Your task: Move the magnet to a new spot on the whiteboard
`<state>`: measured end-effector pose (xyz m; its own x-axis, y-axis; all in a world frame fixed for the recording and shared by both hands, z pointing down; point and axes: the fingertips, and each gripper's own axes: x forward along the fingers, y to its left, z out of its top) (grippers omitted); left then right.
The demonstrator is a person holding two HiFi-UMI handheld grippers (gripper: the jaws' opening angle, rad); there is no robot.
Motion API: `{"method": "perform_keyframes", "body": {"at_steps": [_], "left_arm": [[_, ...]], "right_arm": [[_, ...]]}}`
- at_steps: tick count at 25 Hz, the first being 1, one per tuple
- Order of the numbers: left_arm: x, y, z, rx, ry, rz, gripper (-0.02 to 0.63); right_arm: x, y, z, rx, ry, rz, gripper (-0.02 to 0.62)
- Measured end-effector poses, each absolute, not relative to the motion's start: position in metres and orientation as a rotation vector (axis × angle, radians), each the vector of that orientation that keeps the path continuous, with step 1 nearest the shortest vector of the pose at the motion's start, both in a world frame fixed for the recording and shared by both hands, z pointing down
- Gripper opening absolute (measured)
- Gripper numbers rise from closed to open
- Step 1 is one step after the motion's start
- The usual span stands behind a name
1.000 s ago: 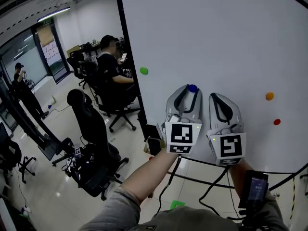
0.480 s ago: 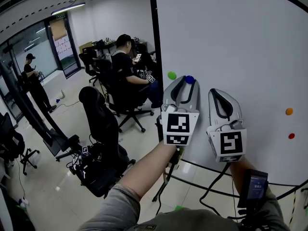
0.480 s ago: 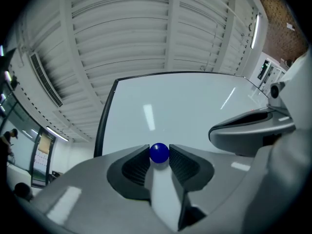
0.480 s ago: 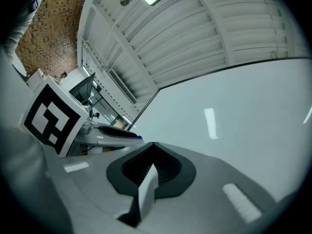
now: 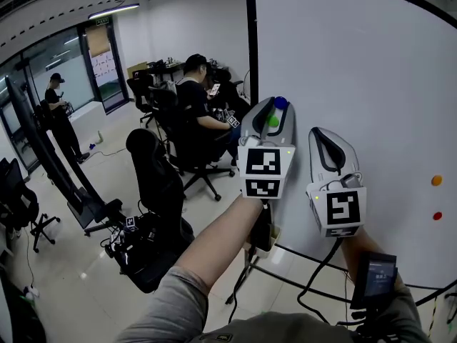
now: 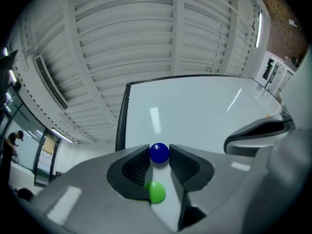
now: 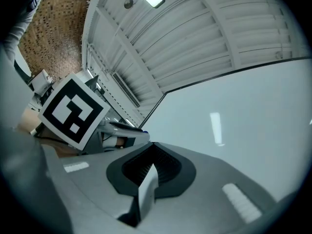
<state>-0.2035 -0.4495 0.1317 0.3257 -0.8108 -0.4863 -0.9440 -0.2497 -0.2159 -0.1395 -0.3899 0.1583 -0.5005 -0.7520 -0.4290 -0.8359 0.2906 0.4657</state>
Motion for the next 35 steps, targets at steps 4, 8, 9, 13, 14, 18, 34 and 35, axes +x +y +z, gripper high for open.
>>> {"method": "perform_keyframes", "body": {"at_steps": [4, 8, 9, 13, 14, 18, 34, 35], "left_arm": [[-0.216, -0.456, 0.12, -2.122, 1.574, 0.397, 0.124], [-0.219, -0.461, 0.117, -2.154, 1.568, 0.405, 0.124], [-0.219, -0.461, 0.117, -2.163, 1.56, 0.408, 0.124], [-0.219, -0.463, 0.118, -2.234, 1.525, 0.433, 0.124], [-0.219, -0.463, 0.118, -2.245, 1.519, 0.433, 0.123], [-0.217, -0.462, 0.12, -2.264, 1.502, 0.432, 0.117], [-0.225, -0.462, 0.121, -2.243, 1.541, 0.499, 0.137], [-0.226, -0.46, 0.122, -2.234, 1.547, 0.506, 0.147]], "right_arm": [[-0.145, -0.391, 0.156, -1.476, 2.423, 0.998, 0.007], [-0.148, -0.392, 0.155, -1.47, 2.426, 1.0, 0.006], [-0.149, -0.393, 0.155, -1.469, 2.426, 0.999, 0.008], [-0.151, -0.397, 0.157, -1.474, 2.426, 0.997, 0.007], [-0.151, -0.397, 0.158, -1.476, 2.428, 0.994, 0.006], [-0.15, -0.397, 0.159, -1.477, 2.428, 0.985, 0.006], [-0.141, -0.393, 0.16, -1.481, 2.426, 0.981, 0.008], [-0.139, -0.392, 0.161, -1.486, 2.423, 0.981, 0.007]]}}
